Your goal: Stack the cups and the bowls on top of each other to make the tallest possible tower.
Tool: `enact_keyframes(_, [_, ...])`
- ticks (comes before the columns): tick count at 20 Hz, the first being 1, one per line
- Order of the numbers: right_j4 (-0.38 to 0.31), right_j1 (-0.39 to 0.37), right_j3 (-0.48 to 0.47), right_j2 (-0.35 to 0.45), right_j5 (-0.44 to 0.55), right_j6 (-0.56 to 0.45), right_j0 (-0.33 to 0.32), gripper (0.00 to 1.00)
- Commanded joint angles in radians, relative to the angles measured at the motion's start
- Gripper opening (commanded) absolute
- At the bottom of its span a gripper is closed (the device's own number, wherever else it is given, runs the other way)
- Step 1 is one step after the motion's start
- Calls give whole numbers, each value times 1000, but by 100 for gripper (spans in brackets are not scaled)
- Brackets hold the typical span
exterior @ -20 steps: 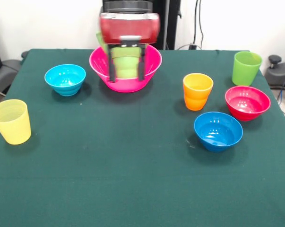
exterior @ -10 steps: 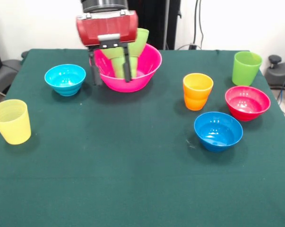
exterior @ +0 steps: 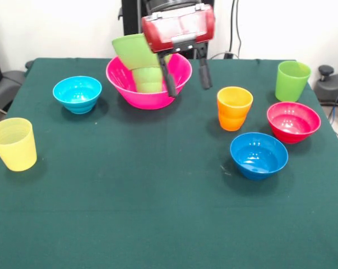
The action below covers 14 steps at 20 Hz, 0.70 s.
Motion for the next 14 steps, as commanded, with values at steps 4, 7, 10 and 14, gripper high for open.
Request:
enact_keyframes(4, [-183, 12, 140, 83, -176, 130, 2, 100])
enact_keyframes(7, [-186, 26, 120, 52, -175, 132, 25, 100])
enact_keyframes(10, [-189, 36, 110, 42, -173, 132, 32, 100])
enact_keyframes(14, [-197, 55, 102, -14, -218, 132, 76, 100])
